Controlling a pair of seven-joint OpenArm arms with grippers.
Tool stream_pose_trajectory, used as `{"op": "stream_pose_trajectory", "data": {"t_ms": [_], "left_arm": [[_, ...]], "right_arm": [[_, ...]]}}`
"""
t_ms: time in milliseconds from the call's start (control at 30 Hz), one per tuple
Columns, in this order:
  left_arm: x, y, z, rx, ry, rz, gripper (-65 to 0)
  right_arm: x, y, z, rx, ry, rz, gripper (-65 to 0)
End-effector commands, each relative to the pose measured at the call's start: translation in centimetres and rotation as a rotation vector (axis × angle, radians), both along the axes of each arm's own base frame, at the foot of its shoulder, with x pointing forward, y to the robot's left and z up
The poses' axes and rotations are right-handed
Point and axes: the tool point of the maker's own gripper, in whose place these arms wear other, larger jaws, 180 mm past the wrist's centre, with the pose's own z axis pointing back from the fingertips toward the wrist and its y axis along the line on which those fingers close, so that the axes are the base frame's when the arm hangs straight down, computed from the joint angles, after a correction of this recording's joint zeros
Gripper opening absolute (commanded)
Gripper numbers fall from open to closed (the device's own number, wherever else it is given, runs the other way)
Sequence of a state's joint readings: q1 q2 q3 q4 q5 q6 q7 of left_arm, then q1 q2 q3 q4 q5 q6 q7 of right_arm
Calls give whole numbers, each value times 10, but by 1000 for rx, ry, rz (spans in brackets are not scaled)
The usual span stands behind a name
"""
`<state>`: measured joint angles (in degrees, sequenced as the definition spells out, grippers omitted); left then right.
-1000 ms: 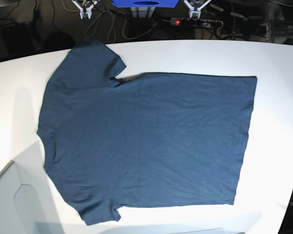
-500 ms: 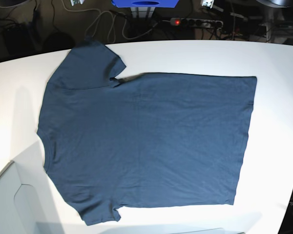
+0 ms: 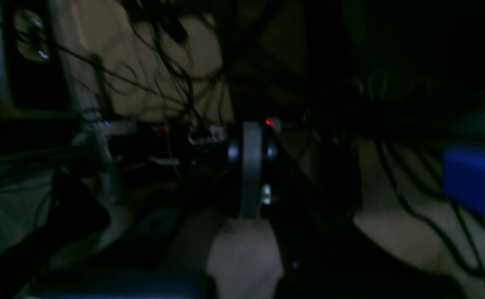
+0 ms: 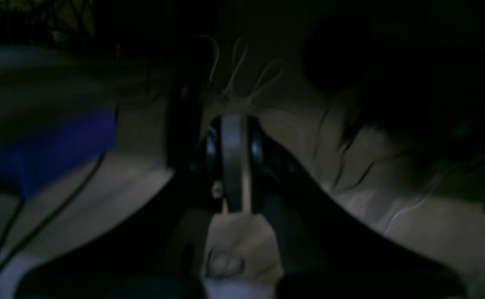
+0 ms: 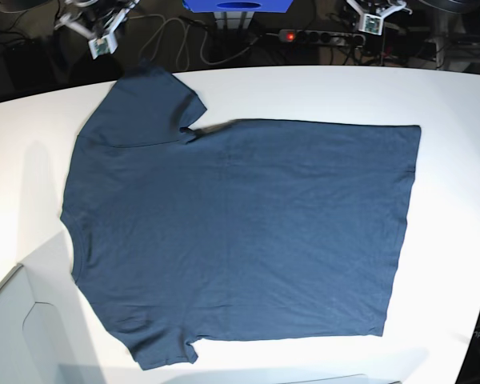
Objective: Fold the T-shirt properly
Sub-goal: 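Lower both grippers to the shirt's shoulder corners and grasp them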
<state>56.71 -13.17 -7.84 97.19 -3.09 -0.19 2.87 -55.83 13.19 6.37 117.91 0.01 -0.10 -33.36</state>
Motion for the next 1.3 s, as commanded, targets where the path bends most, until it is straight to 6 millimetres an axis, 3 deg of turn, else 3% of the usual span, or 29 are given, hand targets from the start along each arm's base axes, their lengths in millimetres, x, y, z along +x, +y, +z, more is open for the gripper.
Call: {"op": "stream_pose_trajectory", "data": {"t_ms": [0,100,233,367,467,567,867,1033,1267], "left_arm": [[4,1,11,-10,-32,25,-650],[23,7,31,-39,-106,84,-560],[46,12,57,-83,-195,140,-457],[70,25,85,-72,-293,165,-436],[82,36,98,-58,-347,189,-429],[106,55,109,-56,-434,239,-429],[145,103,91,-49,-524,381,-383],[158,118,69,-50,-516,435,-382],[176,130,57,-56,-523,464,-382]], "right_arm": [[8,1,10,-1,-35,13,-648],[23,2,19,-1,-88,15,-617],[36,5,20,7,-118,12,-466],[47,11,21,22,-146,21,-316],[52,12,22,23,-160,22,-269],[60,12,24,24,-179,23,-257],[70,12,26,23,-204,22,-257],[70,11,25,22,-203,23,-257],[71,10,25,16,-205,24,-257]]}}
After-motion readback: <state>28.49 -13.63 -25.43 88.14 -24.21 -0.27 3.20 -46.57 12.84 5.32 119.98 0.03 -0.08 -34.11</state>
